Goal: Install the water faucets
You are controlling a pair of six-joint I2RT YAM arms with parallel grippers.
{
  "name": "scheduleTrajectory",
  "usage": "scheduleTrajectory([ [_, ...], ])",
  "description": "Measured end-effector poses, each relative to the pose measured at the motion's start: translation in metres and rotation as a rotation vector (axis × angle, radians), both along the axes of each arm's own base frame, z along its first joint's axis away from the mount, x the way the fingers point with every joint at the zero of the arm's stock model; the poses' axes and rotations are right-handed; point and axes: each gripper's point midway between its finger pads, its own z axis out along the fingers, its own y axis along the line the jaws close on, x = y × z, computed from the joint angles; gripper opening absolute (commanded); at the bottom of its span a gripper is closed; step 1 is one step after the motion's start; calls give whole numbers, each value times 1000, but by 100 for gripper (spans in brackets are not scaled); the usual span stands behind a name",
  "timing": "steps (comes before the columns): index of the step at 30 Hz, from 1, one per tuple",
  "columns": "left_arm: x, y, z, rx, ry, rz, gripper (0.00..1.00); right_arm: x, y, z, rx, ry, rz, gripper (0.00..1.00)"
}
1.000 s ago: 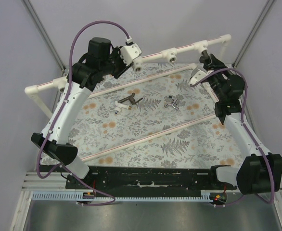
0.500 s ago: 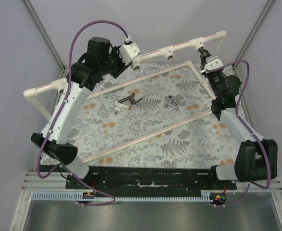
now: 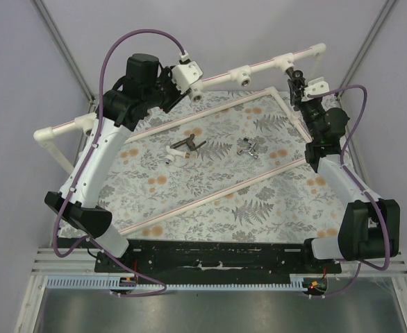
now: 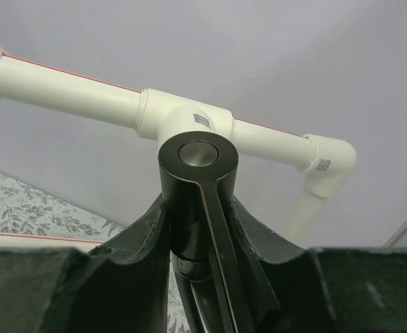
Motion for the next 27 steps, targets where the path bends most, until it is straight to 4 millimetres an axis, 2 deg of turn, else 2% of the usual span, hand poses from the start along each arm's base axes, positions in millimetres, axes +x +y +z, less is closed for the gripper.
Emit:
scheduleTrajectory([
  [10,0,0,0,-3,1,1,2,1,-1,1,-211,-53,-22,0],
  [13,0,0,0,-7,2,4,2,4,-1,2,-205,-42,-7,0],
  [18,0,0,1,-12,3,7,2,7,2,1,-13,41,43,0],
  [27,1,0,1,-14,4,9,2,8,6,-1,491,248,110,0],
])
